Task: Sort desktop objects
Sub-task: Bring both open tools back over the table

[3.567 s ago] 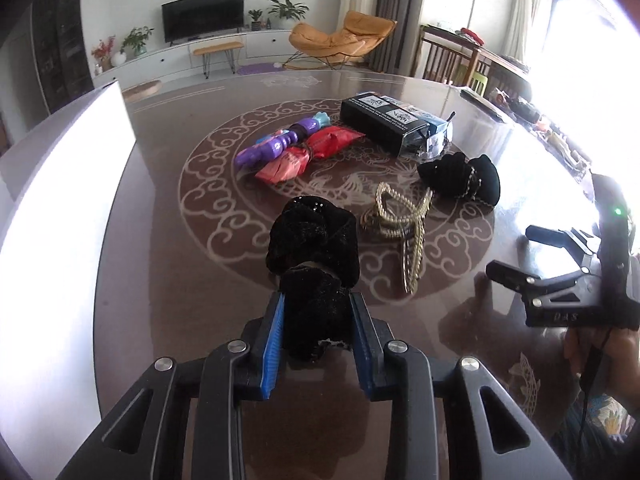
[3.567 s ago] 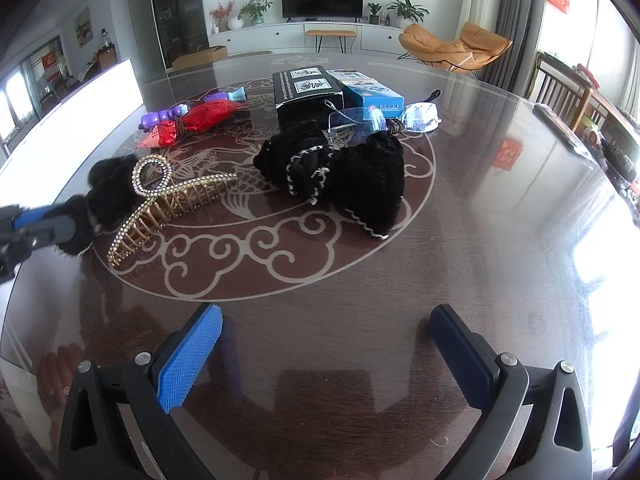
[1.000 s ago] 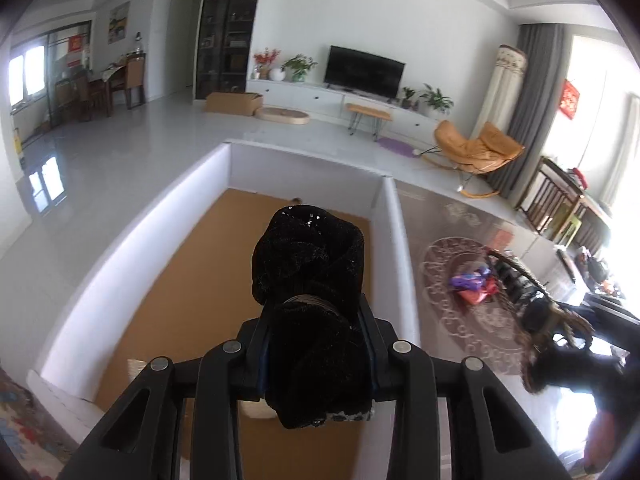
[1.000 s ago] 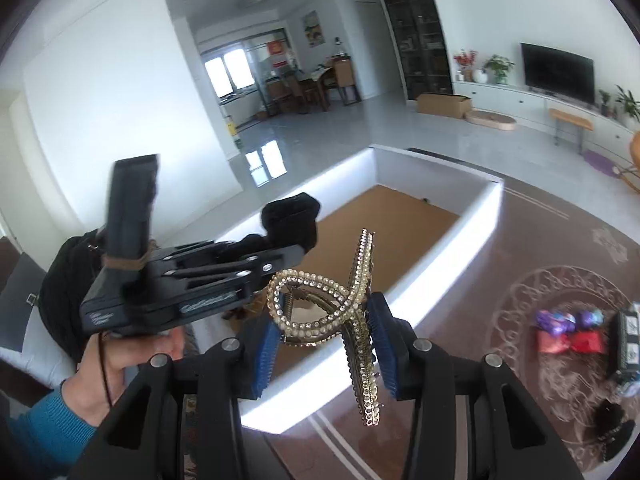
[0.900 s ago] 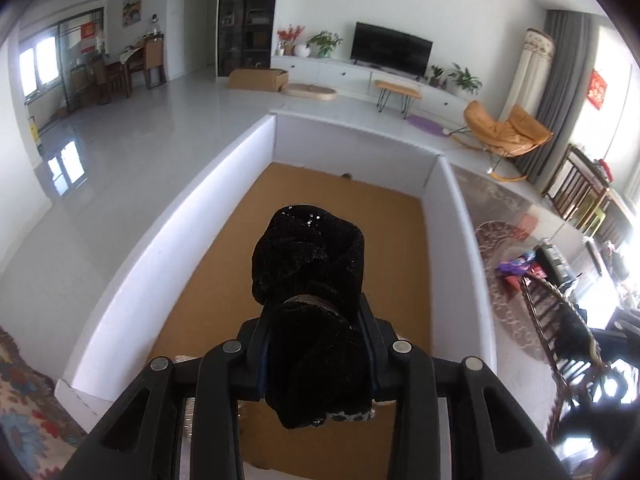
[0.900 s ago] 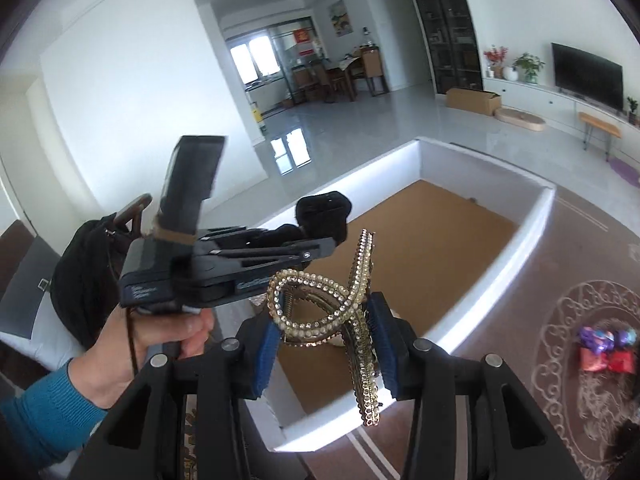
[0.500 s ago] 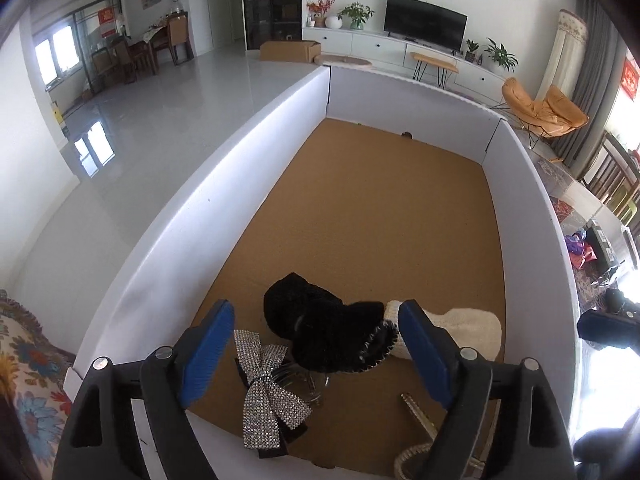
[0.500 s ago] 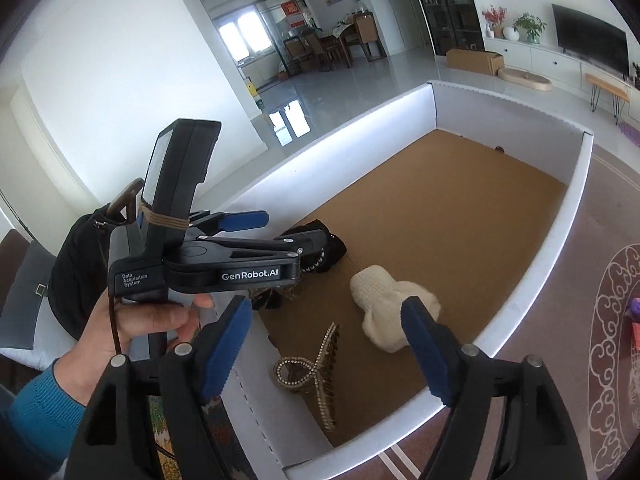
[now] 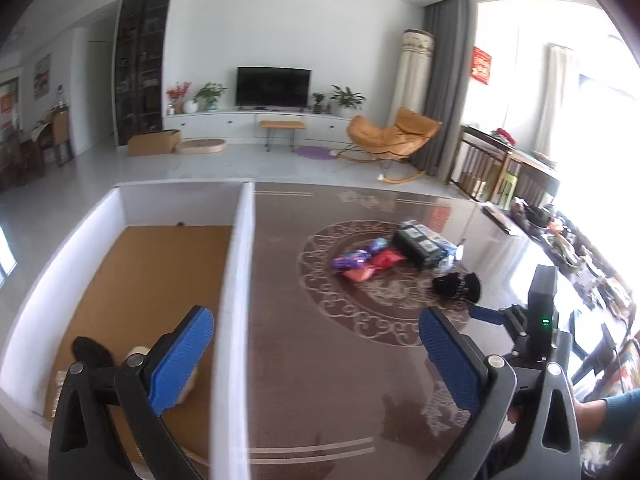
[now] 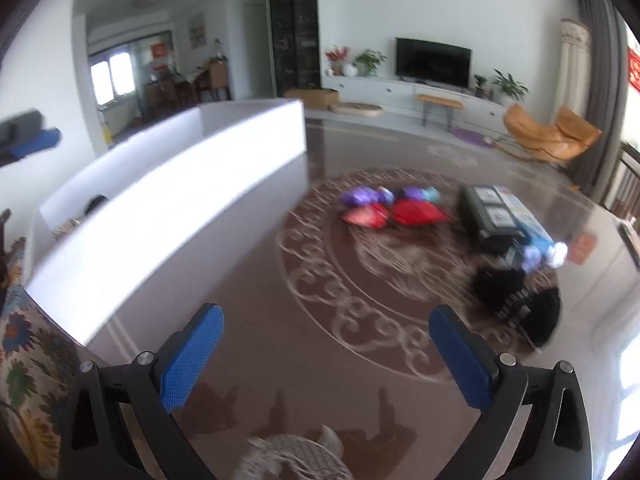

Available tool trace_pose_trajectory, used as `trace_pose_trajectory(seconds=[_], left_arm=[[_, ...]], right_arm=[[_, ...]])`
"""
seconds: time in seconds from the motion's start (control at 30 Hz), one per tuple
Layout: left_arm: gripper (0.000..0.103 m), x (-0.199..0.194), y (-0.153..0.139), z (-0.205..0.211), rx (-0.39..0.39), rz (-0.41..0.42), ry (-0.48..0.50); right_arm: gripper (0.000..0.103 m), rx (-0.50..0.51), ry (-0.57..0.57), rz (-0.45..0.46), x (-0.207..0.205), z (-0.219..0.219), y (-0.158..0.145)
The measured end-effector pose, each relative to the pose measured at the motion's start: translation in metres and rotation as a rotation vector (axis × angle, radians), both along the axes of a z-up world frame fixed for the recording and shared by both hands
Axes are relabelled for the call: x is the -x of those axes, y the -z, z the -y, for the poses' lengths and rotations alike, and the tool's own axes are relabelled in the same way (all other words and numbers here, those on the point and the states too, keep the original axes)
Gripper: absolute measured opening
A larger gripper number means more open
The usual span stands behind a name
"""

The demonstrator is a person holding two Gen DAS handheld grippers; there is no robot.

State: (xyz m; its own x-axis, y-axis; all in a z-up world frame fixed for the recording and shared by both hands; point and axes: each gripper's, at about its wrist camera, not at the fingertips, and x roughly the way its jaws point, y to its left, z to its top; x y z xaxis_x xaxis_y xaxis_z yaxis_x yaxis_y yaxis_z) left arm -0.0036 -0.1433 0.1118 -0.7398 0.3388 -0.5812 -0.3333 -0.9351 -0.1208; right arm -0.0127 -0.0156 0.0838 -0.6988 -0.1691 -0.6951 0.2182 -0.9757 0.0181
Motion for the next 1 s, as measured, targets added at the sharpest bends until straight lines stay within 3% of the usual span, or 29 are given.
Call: trace_pose_trajectory(seconds=[0.17, 0.3, 0.4, 0.67, 0.83, 1.0], left_arm=[[0.103, 0.016, 0.059, -0.081, -0.006, 0.103, 0.083], [0.103, 0.05, 0.117, -0.115, 0.019, 0.217, 0.044], [0.103, 0.07, 0.139, -0.127, 0.058, 0.245, 0.01], [0.103, 0.107, 0.158, -0.139, 0.2, 0.262, -0.008], [0.103, 0.105, 0.162, -0.124, 0.136, 0.252, -0.046], [0.103, 0.109, 0.164, -0.118, 0.123, 0.272, -0.082]], right_arm=[[0.103, -0.04, 0.168, 0.103, -0.022, -0.09, 0.03], [0.103, -0.06, 0.207, 0.156, -0.015, -0.116, 0.049], [0.103, -0.027, 0.212, 0.173, -0.014, -0.121, 0.052], [0.103, -0.028, 0.219, 0.178, -0.006, -0.119, 0.056], [0.103, -0.036, 0.237, 0.175, -0.005, -0.118, 0.059], [0.103, -0.038, 0.253, 0.175, -0.002, -0.119, 0.061]])
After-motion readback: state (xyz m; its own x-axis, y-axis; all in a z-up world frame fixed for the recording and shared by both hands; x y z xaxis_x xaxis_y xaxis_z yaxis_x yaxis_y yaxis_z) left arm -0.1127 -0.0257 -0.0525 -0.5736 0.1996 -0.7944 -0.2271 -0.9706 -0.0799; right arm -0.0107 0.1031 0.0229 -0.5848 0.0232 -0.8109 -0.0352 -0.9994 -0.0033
